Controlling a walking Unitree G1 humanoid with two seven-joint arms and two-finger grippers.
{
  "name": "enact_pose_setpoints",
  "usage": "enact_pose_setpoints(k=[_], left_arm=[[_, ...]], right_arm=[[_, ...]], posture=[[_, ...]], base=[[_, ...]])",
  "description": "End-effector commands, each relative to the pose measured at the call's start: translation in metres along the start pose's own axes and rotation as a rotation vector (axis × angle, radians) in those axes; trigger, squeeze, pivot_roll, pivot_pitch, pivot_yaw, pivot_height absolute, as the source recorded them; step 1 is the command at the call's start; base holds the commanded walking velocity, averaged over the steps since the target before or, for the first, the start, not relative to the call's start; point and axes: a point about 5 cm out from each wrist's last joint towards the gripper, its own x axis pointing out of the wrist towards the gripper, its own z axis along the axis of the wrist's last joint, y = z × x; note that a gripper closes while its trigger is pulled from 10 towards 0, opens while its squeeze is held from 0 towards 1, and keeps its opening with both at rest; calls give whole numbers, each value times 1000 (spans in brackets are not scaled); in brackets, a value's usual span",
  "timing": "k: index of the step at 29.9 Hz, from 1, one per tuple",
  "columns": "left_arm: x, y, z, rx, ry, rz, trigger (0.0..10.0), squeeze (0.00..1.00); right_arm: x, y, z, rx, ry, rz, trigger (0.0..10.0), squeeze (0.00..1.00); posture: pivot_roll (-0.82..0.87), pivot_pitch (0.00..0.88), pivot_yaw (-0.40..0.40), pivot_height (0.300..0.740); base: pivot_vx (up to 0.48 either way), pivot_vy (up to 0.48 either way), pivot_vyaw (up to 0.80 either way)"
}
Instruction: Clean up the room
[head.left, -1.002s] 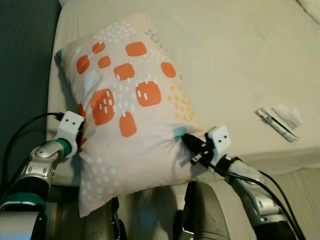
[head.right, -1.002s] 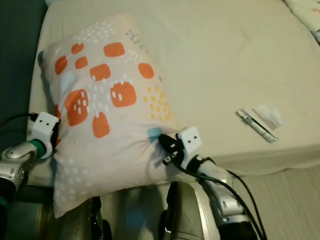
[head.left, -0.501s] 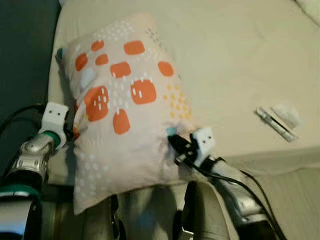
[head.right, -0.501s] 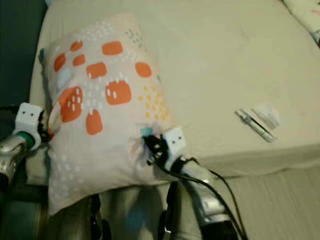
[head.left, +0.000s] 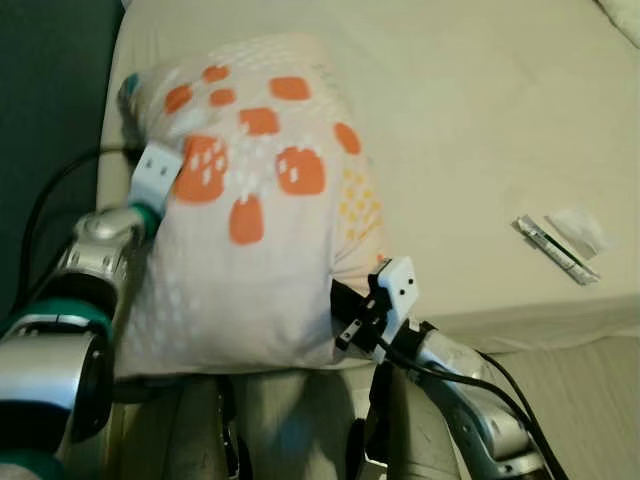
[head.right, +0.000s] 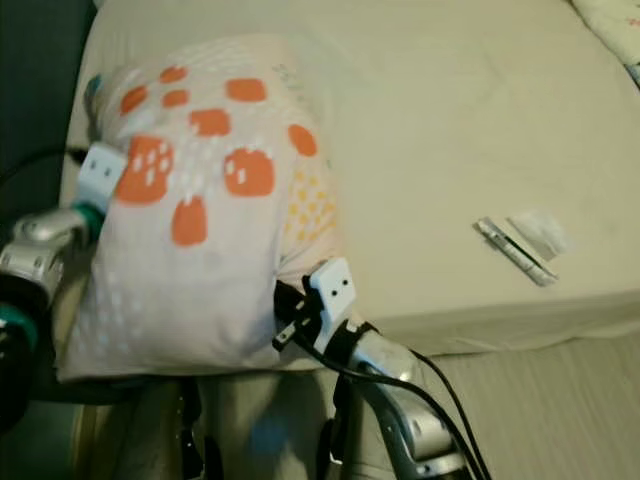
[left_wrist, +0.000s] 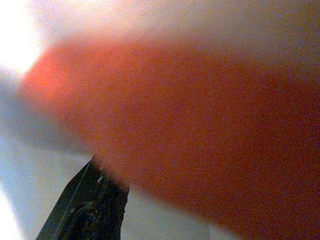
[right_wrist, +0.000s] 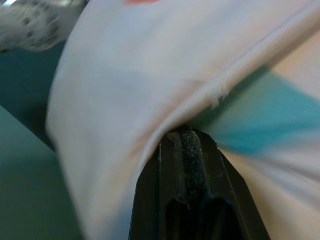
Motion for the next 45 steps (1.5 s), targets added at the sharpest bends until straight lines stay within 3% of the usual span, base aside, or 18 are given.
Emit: enact_pose_setpoints(k=[1, 6, 14, 15, 18, 20, 22, 25, 26, 28, 31, 34, 36, 39, 40, 41, 42, 45], left_arm=[[9, -12, 25, 35, -108, -75, 10000, 0], [15, -24, 37, 70, -164, -128, 10000, 0], [-11, -36, -54, 57, 103, -176, 10000, 0], [-24, -29, -80, 82, 197, -88, 10000, 0], [-39, -15, -102, 80, 288, 82, 10000, 0], [-50, -3, -111, 42, 310, 221, 10000, 0], [-52, -1, -112, 33, 308, 244, 10000, 0], [-90, 27, -123, 171, 242, 545, 10000, 0], [-90, 27, -123, 171, 242, 545, 10000, 0], [-115, 35, -111, 245, 122, 638, 10000, 0], [-125, 35, -104, 268, 83, 657, 10000, 0], [-145, 22, -83, 247, -3, 571, 10000, 0], [-161, -2, -65, 204, -58, 387, 10000, 0], [-171, -24, -51, 172, -90, 214, 10000, 0], [-177, -41, -42, 158, -96, 65, 10000, 0], [-177, -41, -42, 158, -96, 65, 10000, 0], [-180, -51, -35, 132, -88, -68, 10000, 0], [-182, -62, -29, 68, -50, -230, 10000, 0]], right_arm=[[2, 8, 5, 33, -42, 35, 10000, 0], [7, 11, 20, 30, -96, 50, 10000, 0], [11, 2, 6, 7, -30, -18, 10000, 0], [9, 4, 2, 24, -10, 1, 10000, 0], [8, 10, -4, 43, 21, 45, 10000, 0], [7, 14, -8, 53, 43, 79, 10000, 0], [6, 15, -8, 55, 47, 84, 10000, 0], [-2, 22, -5, 105, 52, 162, 10000, 0], [-2, 22, -5, 105, 52, 162, 10000, 0], [-12, 9, 12, 140, -5, 135, 10000, 0], [-16, 2, 20, 143, -30, 115, 10000, 0], [-33, -23, 39, 78, -52, 53, 10000, 0], [-56, -39, 47, -22, 22, 40, 10000, 0], [-74, -45, 41, -95, 153, 63, 10000, 0], [-86, -49, 32, -141, 261, 79, 10000, 0], [-86, -49, 32, -141, 261, 79, 10000, 0], [-93, -53, 26, -165, 324, 78, 10000, 0], [-98, -56, 21, -192, 382, 82, 10000, 0]], posture=[[-9, 289, 29, 570], [5, 288, 31, 570], [18, 294, 41, 570], [25, 296, 36, 570], [30, 295, 31, 570], [30, 292, 31, 570], [30, 292, 31, 570], [36, 289, 26, 570], [36, 289, 26, 570], [54, 286, 27, 570], [58, 285, 29, 570], [73, 279, 33, 570], [73, 280, 31, 570], [71, 277, 32, 570], [71, 268, 38, 570], [71, 268, 38, 570], [74, 263, 41, 570], [75, 256, 48, 570]], base=[[0, 0, 0], [0, 0, 0], [0, 0, 0], [0, 0, 0], [0, 0, 0], [0, 0, 0], [0, 0, 0], [0, 0, 0], [0, 0, 0], [0, 0, 0], [0, 0, 0], [0, 0, 0], [0, 0, 0], [0, 0, 0], [0, 0, 0], [0, 0, 0], [0, 0, 0], [0, 0, 0]])
